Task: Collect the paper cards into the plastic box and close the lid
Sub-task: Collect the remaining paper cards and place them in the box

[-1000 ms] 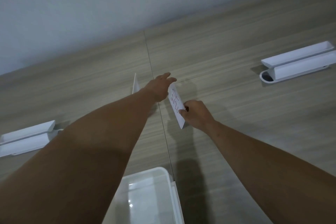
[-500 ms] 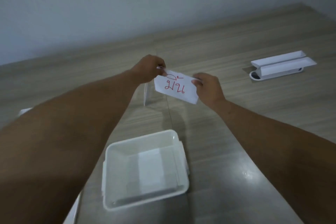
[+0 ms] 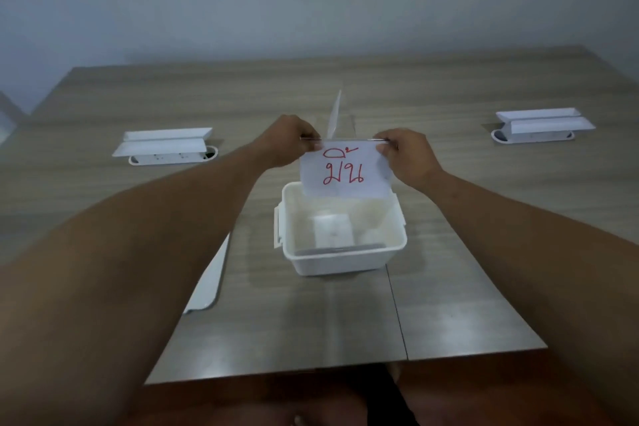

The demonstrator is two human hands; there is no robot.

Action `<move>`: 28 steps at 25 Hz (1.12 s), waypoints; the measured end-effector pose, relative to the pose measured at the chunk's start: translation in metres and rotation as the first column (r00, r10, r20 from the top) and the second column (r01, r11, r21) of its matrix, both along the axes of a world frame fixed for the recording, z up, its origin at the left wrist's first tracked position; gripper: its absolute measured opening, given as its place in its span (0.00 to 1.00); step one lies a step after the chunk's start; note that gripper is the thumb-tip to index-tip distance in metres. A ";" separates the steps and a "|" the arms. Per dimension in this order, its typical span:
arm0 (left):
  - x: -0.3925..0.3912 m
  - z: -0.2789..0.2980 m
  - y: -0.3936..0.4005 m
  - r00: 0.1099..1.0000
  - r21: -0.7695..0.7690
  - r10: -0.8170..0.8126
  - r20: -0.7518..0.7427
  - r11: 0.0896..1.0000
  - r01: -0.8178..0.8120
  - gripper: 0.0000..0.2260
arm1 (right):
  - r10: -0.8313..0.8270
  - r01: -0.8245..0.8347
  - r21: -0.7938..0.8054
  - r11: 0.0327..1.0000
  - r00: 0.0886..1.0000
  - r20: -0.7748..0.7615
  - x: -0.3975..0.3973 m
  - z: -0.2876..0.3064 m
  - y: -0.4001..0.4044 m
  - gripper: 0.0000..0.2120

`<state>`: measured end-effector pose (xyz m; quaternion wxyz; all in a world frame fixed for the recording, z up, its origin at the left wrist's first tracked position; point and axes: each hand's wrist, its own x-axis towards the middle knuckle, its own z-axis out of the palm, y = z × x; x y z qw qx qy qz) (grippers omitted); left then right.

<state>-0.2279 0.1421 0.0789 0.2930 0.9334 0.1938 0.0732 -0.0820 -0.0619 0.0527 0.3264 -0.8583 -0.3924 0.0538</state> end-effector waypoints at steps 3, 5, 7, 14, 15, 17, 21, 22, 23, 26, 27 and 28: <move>-0.034 -0.028 -0.013 0.994 -0.018 -0.007 -0.105 1.000 0.005 0.10 | 0.028 -0.033 -0.074 0.997 0.998 -0.064 -0.028 -0.017 -0.014 0.12; -0.049 -0.044 -0.022 0.986 -0.034 -0.024 -0.165 0.999 0.019 0.10 | 0.025 -0.039 -0.108 0.993 0.992 -0.126 -0.045 -0.029 -0.023 0.12; -0.061 -0.059 -0.030 0.975 -0.033 -0.040 -0.220 0.999 0.034 0.10 | 0.023 -0.050 -0.163 0.985 0.986 -0.162 -0.058 -0.042 -0.031 0.11; -0.083 -0.097 -0.048 0.940 -0.065 -0.118 -0.321 0.993 0.102 0.10 | 0.126 -0.164 -0.336 0.927 0.983 -0.133 -0.072 -0.067 -0.045 0.11; -0.084 -0.100 -0.050 0.935 -0.058 -0.130 -0.330 0.991 0.118 0.10 | 0.136 -0.178 -0.358 0.917 0.981 -0.138 -0.074 -0.070 -0.047 0.12; -0.083 -0.106 -0.052 0.920 -0.042 -0.154 -0.361 0.988 0.149 0.09 | 0.155 -0.204 -0.397 0.895 0.976 -0.152 -0.076 -0.078 -0.050 0.13; -0.083 -0.112 -0.059 0.879 -0.034 -0.181 -0.442 0.982 0.185 0.12 | 0.184 -0.242 -0.478 0.844 0.969 -0.164 -0.076 -0.090 -0.055 0.18; -0.081 -0.111 -0.059 0.880 -0.050 -0.178 -0.441 0.983 0.174 0.12 | 0.183 -0.238 -0.480 0.844 0.970 -0.160 -0.075 -0.090 -0.054 0.18; -0.080 -0.110 -0.057 0.885 -0.069 -0.179 -0.429 0.984 0.166 0.11 | 0.179 -0.233 -0.472 0.850 0.971 -0.158 -0.072 -0.088 -0.052 0.17; -0.066 -0.098 -0.046 0.940 -0.114 -0.086 -0.330 0.992 0.050 0.12 | 0.128 -0.170 -0.400 0.900 0.983 -0.130 -0.057 -0.075 -0.042 0.14; -0.059 -0.092 -0.040 0.957 -0.113 -0.031 -0.287 0.994 -0.002 0.12 | 0.111 -0.144 -0.378 0.915 0.988 -0.107 -0.049 -0.069 -0.036 0.14; -0.051 -0.087 -0.032 0.969 -0.104 0.019 -0.247 0.994 -0.045 0.12 | 0.099 -0.124 -0.360 0.925 0.991 -0.087 -0.040 -0.064 -0.030 0.14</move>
